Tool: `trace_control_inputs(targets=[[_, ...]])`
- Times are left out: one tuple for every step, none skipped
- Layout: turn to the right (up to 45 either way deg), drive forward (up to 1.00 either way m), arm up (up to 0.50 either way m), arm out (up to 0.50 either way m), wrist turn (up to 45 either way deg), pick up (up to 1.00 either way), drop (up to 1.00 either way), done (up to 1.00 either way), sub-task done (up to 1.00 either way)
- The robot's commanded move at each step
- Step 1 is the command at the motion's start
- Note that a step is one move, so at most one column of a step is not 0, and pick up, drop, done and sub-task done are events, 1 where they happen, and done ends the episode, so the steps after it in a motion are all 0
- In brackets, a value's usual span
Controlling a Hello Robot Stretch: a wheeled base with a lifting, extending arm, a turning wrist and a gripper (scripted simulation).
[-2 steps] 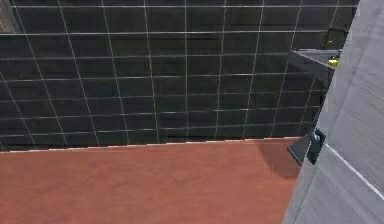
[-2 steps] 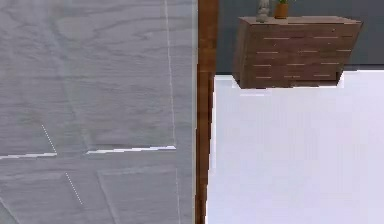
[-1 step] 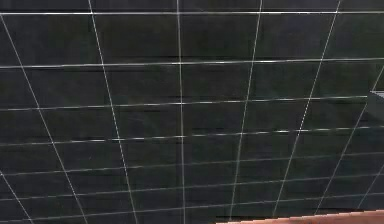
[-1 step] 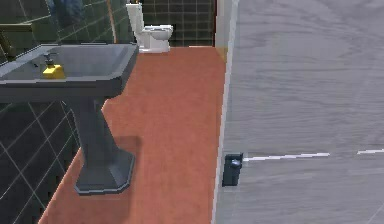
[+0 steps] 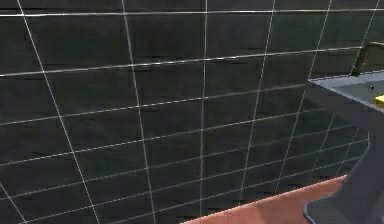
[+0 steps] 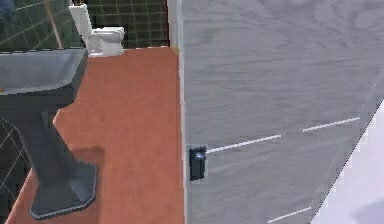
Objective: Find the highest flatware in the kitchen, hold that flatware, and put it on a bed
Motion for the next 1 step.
trace_control_inputs(targets=[[0.0,0.2,0.0,0.0,0.0,0.0,0.0,0.0,0.0]])
